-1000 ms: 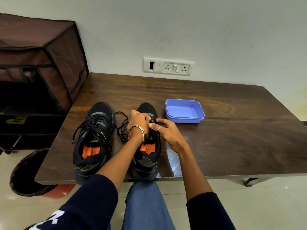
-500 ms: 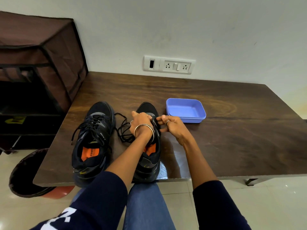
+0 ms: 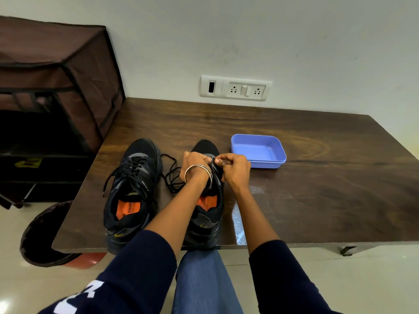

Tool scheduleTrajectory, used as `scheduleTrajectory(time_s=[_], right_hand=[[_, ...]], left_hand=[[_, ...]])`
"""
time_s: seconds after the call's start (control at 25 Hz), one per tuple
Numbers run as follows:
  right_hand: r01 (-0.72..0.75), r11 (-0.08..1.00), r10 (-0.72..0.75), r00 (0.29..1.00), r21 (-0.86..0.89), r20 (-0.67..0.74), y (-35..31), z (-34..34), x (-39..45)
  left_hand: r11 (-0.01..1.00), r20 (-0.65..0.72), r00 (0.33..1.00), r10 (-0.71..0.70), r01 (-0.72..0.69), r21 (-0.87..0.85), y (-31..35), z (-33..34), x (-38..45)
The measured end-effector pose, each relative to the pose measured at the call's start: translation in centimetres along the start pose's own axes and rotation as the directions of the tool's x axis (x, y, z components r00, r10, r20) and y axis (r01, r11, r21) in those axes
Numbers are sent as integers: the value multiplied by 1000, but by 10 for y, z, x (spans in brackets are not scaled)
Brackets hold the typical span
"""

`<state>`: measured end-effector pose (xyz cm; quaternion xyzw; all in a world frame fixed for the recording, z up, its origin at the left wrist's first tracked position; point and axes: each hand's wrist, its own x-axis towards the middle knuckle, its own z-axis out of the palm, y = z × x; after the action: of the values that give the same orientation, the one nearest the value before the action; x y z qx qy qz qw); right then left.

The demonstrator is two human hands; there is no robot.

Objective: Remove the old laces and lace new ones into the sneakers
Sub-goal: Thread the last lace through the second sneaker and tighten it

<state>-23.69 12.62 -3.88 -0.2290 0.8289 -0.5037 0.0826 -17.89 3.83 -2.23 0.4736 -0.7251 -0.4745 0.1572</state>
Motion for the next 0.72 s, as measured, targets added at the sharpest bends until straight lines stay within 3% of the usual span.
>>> scheduleTrajectory(time_s=[0.08, 0.16, 0.28, 0.4, 0.56, 0.72], right_hand=[[-12, 999, 8, 997, -45, -78, 1, 9, -3], [-17, 990, 4, 996, -140, -94, 0, 14, -3], [-30, 969, 29, 1000, -247, -6, -9, 9, -3], [-29, 957, 34, 999, -288, 10, -13, -1, -3], [-126, 991, 124, 992, 49, 36, -23, -17, -4], [-178, 913, 199, 980, 366, -21, -48, -35, -4]], left_hand=[[980, 53, 990, 133, -140, 143, -3, -6, -5], [967, 37, 990, 136, -141, 214, -8, -8, -2], [966, 93, 984, 153, -168, 197, -12, -10, -6], [967, 38, 972, 233, -236, 99, -20, -17, -6], [970, 50, 972, 228, -231, 72, -22, -23, -14], [983, 14, 984, 177, -177, 50, -19, -25, -20]])
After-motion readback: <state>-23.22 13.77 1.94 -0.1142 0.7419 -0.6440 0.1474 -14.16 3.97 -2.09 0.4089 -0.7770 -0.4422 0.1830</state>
